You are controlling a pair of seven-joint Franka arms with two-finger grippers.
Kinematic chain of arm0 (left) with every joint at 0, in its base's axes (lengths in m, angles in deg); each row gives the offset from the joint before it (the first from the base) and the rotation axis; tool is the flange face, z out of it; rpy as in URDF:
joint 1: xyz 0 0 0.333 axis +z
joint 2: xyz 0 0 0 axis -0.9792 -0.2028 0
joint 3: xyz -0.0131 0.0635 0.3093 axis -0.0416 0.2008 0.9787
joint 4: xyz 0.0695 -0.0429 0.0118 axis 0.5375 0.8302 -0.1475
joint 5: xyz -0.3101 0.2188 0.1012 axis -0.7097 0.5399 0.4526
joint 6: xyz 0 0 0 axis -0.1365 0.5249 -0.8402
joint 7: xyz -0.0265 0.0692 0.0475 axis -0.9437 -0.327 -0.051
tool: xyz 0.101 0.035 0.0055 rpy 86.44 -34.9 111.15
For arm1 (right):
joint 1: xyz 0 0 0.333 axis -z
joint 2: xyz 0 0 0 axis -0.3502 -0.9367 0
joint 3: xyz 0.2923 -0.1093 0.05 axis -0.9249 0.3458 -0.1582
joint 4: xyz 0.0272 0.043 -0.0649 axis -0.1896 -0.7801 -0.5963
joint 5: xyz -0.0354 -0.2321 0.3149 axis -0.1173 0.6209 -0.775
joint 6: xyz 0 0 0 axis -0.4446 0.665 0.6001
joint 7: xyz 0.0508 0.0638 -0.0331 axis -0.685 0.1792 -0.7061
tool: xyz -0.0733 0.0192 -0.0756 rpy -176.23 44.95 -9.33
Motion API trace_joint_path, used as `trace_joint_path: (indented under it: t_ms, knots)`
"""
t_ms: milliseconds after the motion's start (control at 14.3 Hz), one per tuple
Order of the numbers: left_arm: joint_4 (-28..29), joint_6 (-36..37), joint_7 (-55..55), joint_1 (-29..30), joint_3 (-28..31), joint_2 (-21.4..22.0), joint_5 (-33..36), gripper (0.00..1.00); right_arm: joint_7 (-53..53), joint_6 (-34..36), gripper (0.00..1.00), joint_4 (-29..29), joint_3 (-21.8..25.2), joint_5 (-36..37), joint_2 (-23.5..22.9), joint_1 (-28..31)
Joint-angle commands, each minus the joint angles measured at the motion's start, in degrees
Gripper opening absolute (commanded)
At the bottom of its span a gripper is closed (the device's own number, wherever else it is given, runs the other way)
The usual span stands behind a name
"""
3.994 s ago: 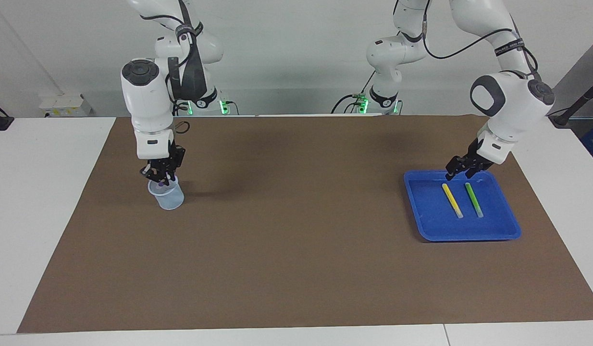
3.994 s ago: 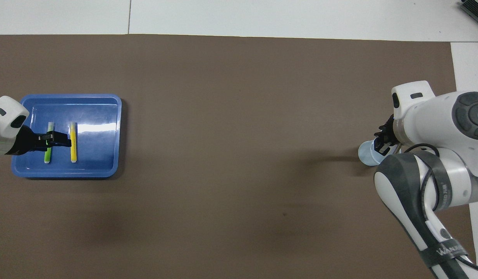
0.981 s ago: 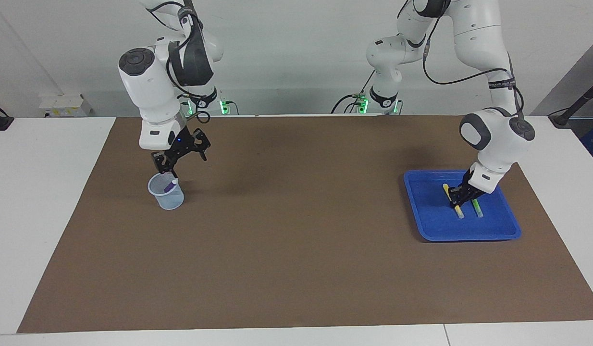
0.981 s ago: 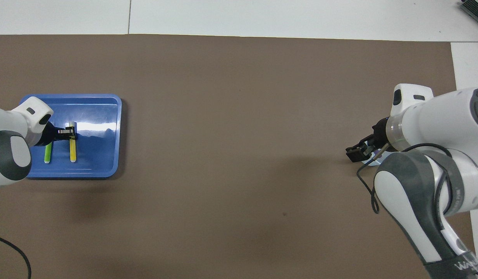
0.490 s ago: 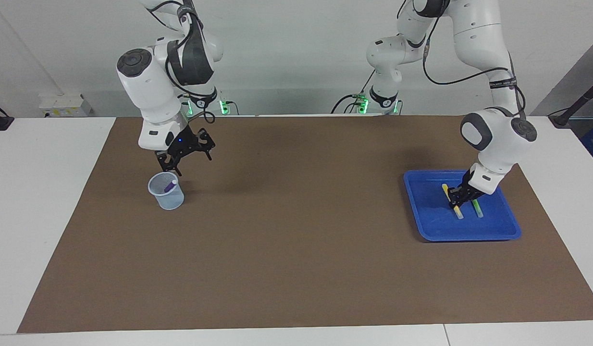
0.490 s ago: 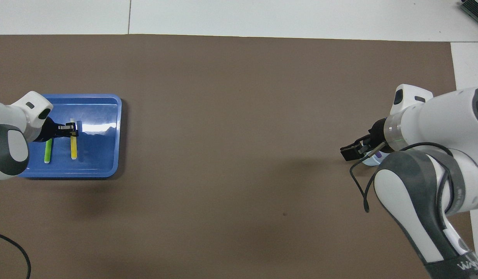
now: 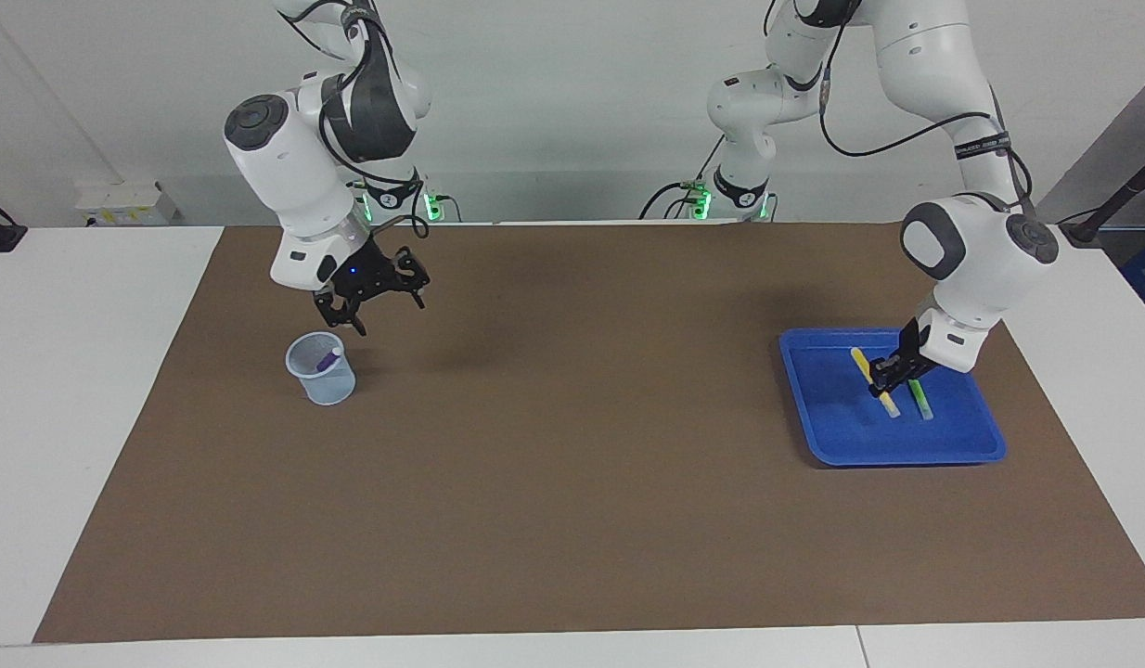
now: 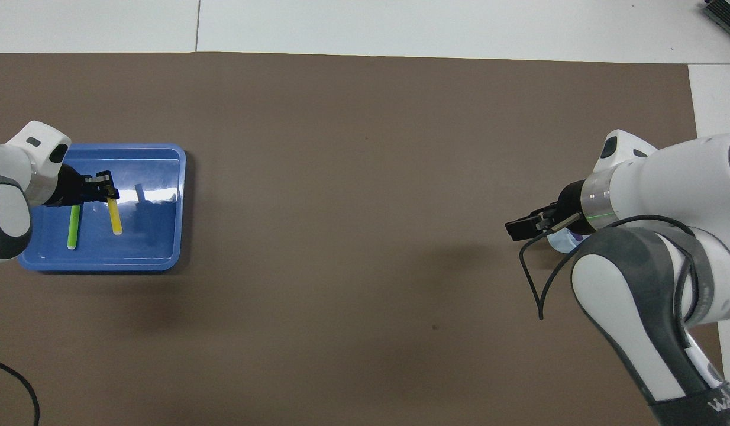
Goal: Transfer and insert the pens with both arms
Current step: 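Grasp the yellow pen with the left gripper while the right gripper withdraws, then lift the yellow pen with the left gripper toward the right gripper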
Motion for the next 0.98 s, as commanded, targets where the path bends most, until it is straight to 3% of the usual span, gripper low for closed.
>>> trace_joint_path:
  t_ms: [0,561,911]
  knots:
    - [0.28,2.61,10.71,-2.80,0.49,3.60,0.08,0.00,5.17,0.69,1.00,-0.02,-0.10,-2.72,0.48,-0.76]
    - [-3.15,6.66,35.68,-5.00,-0.03,9.14,-2.29,0.00,16.78,-0.28,1.00,-0.29,-0.10,-11.86,0.48,-3.83]
    - [-3.15,6.66,49.57,-5.26,-1.00,13.62,-3.00,0.00,20.58,-1.77,1.00,-0.11,-0.10,-22.93,0.30,-4.45]
